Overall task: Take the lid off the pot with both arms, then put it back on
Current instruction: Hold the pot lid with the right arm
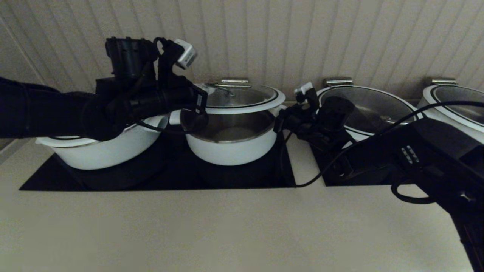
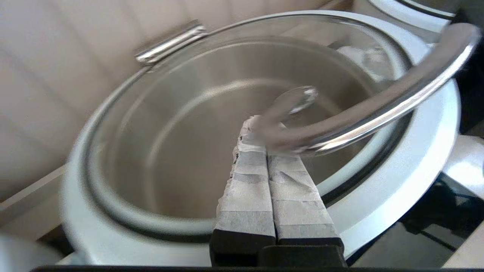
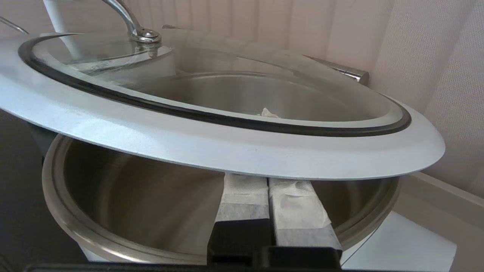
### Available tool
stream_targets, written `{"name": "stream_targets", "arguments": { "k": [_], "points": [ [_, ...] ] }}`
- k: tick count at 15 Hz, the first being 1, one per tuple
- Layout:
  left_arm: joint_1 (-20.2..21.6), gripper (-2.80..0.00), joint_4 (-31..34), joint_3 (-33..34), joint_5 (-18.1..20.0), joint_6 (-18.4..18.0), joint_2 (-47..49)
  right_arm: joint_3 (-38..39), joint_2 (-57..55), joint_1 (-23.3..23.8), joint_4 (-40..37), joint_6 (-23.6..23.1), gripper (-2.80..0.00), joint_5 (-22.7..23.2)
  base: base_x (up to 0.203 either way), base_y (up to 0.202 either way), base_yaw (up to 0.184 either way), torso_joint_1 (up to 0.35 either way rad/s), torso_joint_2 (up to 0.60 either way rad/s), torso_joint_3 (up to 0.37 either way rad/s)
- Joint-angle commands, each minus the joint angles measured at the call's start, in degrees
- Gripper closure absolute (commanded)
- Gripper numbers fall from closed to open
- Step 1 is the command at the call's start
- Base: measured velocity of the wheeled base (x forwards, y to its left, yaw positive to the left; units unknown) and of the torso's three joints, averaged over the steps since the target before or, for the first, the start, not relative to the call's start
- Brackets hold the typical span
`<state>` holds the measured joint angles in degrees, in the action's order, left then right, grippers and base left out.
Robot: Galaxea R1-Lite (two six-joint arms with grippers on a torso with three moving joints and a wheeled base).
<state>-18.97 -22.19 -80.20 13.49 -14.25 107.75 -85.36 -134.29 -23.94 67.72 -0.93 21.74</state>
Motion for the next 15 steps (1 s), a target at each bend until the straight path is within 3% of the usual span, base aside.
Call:
{"name": "stream_targets", "arguments": {
  "k": [1,11,15],
  "points": [
    [1.81,0.00,0.15,0.90,0.04,-0.10,-1.89,0.02,0.26,-0.05,0.48,-0.04,0.00,0.15,0.000,0.000,0.000,0.000,0.00,0.000],
    [4.78,0.00,2.23,11.55,0.13,-0.08,-12.42,-0.07,-0.09,0.04,0.48,-0.13,0.00,0.06,0.000,0.000,0.000,0.000,0.00,0.000],
    [4.68,0.00,1.74,21.72,0.13,-0.05,-18.67,-0.07,-0.09,0.04,0.57,-0.13,0.00,0.06,0.000,0.000,0.000,0.000,0.00,0.000]
  ]
}}
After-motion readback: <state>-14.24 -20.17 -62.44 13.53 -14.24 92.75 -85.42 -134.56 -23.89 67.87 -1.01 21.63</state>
